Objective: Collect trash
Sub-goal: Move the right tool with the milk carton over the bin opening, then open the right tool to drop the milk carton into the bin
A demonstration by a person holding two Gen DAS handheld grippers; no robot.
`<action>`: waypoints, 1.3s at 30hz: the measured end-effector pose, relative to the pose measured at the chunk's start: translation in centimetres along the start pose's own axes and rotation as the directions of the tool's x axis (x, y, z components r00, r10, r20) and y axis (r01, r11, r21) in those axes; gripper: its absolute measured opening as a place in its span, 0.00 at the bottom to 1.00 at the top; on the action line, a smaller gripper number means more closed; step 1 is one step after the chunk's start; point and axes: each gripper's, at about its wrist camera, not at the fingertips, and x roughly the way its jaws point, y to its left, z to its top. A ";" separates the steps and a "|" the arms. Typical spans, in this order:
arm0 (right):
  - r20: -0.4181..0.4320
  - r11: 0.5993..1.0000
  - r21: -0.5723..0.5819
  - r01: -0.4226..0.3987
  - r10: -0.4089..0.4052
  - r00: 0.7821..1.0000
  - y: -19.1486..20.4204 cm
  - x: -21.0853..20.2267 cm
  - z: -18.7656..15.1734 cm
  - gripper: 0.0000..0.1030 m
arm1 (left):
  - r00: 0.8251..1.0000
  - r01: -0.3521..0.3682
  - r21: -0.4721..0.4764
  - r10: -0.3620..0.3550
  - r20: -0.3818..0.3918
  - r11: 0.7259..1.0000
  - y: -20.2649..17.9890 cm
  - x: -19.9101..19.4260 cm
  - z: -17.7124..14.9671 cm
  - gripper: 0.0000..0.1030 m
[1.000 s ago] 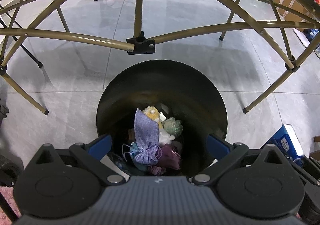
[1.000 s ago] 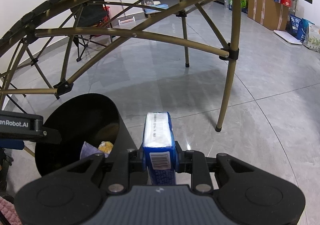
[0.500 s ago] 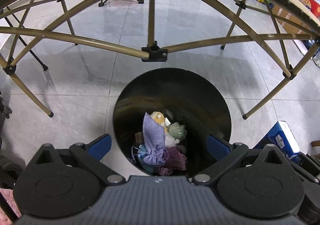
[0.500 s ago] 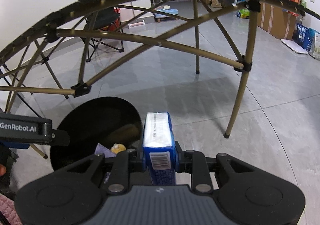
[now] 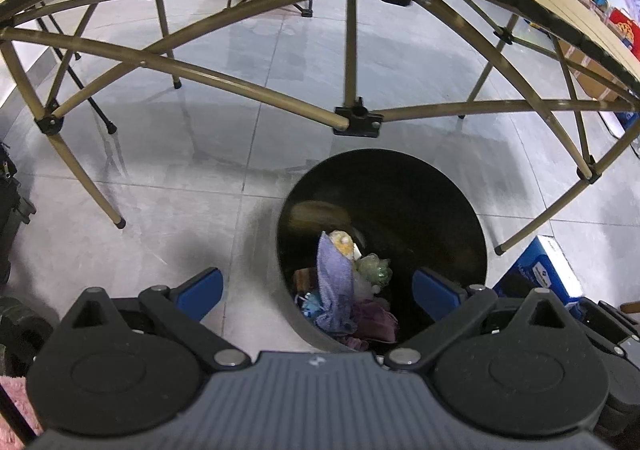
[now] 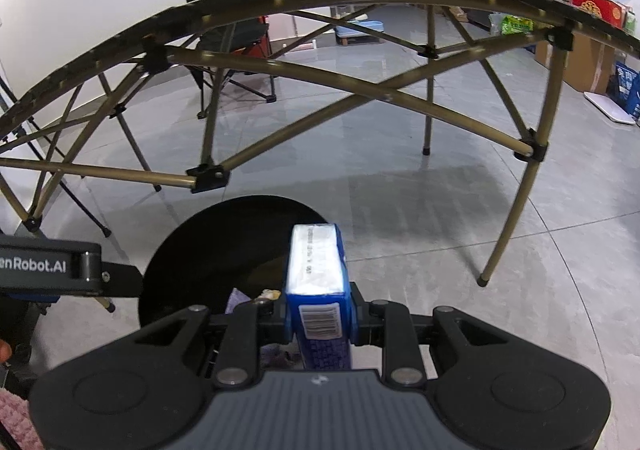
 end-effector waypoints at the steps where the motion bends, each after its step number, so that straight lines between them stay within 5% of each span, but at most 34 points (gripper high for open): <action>1: -0.001 1.000 -0.005 -0.003 0.003 1.000 0.4 0.1 0.1 0.23 | 1.000 -0.001 -0.005 0.001 0.001 1.000 0.3 0.0 0.0 1.00; 39: -0.115 0.999 -0.031 -0.029 0.025 0.993 7.1 5.3 1.8 0.24 | 0.996 -0.089 -0.133 0.087 -0.020 0.987 8.2 0.1 -0.9 1.00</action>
